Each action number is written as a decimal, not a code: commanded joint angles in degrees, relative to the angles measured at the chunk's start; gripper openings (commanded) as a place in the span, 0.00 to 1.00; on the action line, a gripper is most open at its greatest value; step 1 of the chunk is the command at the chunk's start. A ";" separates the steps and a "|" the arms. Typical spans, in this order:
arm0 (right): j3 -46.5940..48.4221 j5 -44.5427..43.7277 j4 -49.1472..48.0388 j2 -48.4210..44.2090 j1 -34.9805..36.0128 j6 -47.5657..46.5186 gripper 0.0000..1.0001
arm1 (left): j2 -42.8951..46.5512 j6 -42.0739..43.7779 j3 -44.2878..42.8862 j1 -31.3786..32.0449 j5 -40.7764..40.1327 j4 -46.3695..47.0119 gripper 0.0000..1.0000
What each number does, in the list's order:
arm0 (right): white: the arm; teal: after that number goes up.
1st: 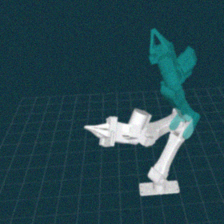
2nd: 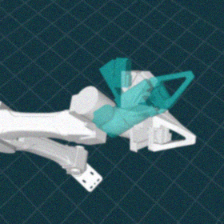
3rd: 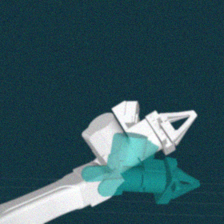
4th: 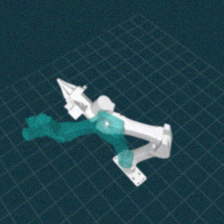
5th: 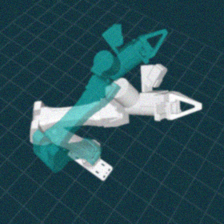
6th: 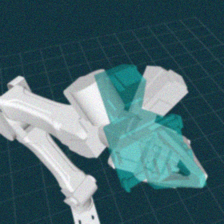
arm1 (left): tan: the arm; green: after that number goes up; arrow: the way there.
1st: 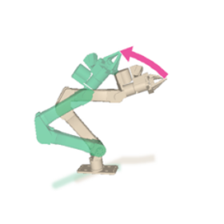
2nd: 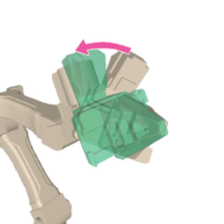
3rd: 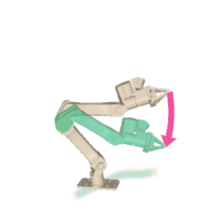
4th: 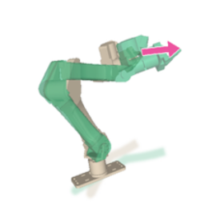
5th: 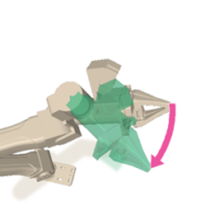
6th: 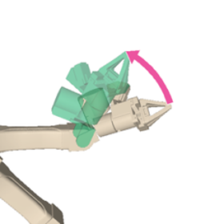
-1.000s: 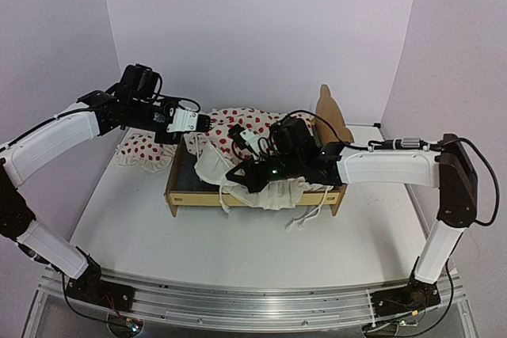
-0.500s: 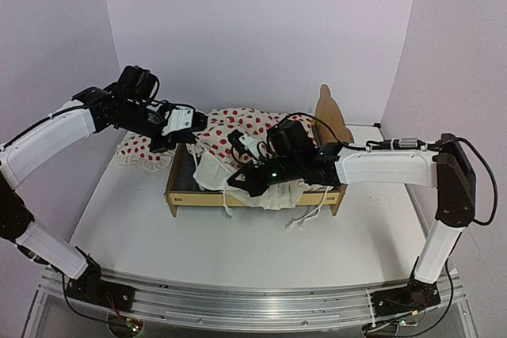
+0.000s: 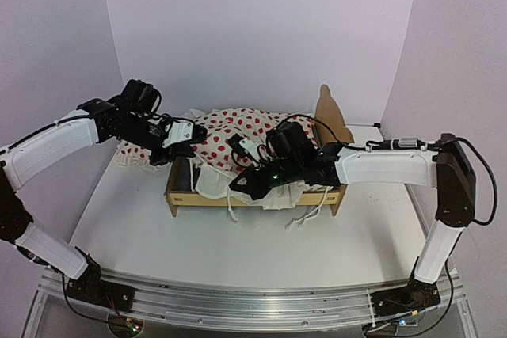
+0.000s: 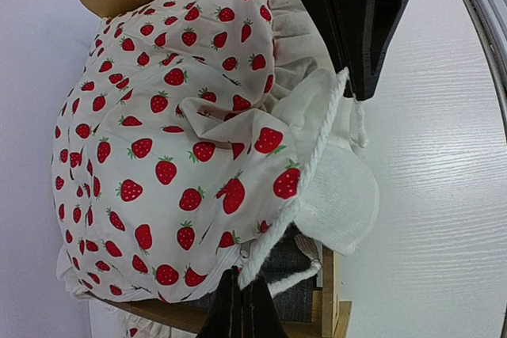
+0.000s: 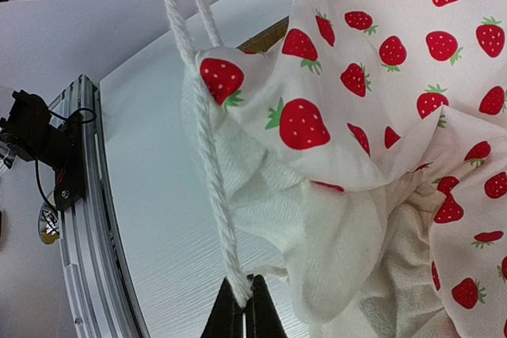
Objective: Set up the pet bed
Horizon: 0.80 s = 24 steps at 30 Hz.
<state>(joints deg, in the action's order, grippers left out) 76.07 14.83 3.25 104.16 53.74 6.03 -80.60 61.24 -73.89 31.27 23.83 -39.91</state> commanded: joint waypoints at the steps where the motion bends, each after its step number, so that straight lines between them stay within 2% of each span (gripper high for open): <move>1: -0.04 0.82 0.34 1.21 0.27 -0.32 0.00 | -0.57 -1.68 1.08 -0.33 1.69 3.25 0.00; 12: 0.02 0.89 0.63 1.36 0.29 -0.57 0.00 | -5.40 -6.61 3.48 -0.33 3.93 11.44 0.00; 24: -0.16 0.40 0.75 1.40 0.30 -1.08 0.00 | -7.53 -13.29 3.83 1.51 13.34 14.44 0.00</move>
<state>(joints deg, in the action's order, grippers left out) 76.07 14.98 4.16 105.67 53.74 5.85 -87.18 51.27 -70.39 31.47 32.75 -28.26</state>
